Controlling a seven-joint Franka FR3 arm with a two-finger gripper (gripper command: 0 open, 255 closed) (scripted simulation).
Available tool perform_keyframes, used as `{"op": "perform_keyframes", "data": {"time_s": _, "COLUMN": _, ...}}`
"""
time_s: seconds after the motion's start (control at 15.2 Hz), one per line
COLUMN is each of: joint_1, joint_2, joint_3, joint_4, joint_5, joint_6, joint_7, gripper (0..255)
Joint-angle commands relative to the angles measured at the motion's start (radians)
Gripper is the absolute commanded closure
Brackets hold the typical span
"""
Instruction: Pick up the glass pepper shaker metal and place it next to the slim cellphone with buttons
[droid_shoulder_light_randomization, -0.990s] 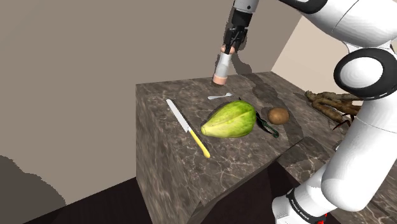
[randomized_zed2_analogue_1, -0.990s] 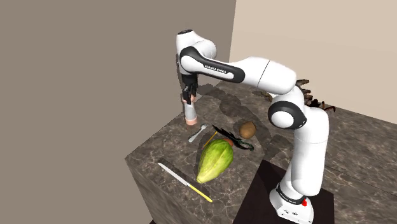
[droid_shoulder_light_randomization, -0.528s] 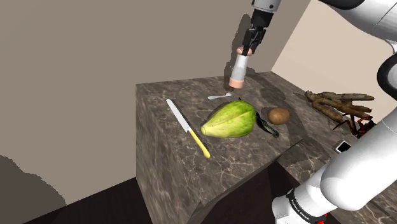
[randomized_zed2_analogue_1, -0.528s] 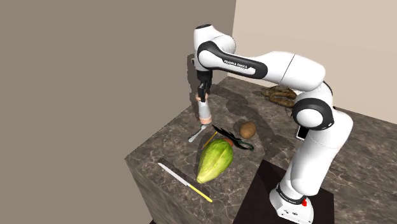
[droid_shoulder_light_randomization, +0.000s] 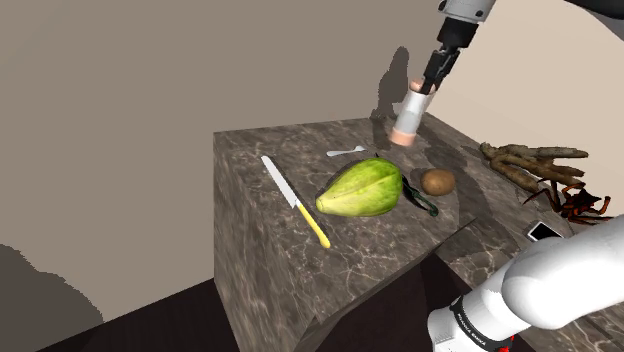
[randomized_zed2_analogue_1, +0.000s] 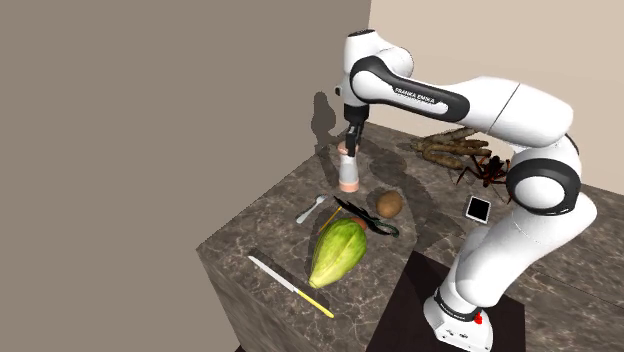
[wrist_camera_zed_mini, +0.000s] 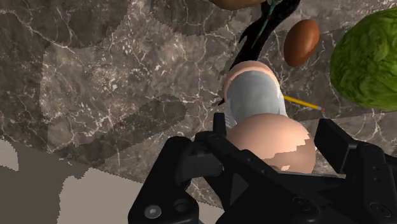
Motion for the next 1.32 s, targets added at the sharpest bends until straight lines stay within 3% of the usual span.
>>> {"op": "perform_keyframes", "data": {"time_s": 0.0, "joint_1": -0.009, "joint_2": -0.065, "joint_3": -0.012, "joint_4": -0.048, "joint_5": -0.009, "joint_6": -0.016, "joint_7": -0.022, "gripper": 255}}
{"op": "perform_keyframes", "data": {"time_s": 0.59, "joint_1": -0.055, "joint_2": -0.301, "joint_3": -0.082, "joint_4": -0.175, "joint_5": -0.070, "joint_6": -0.114, "joint_7": -0.143, "gripper": 255}}
{"op": "perform_keyframes", "data": {"time_s": 1.25, "joint_1": -0.102, "joint_2": -0.494, "joint_3": -0.180, "joint_4": -0.196, "joint_5": -0.178, "joint_6": -0.262, "joint_7": -0.310, "gripper": 255}}
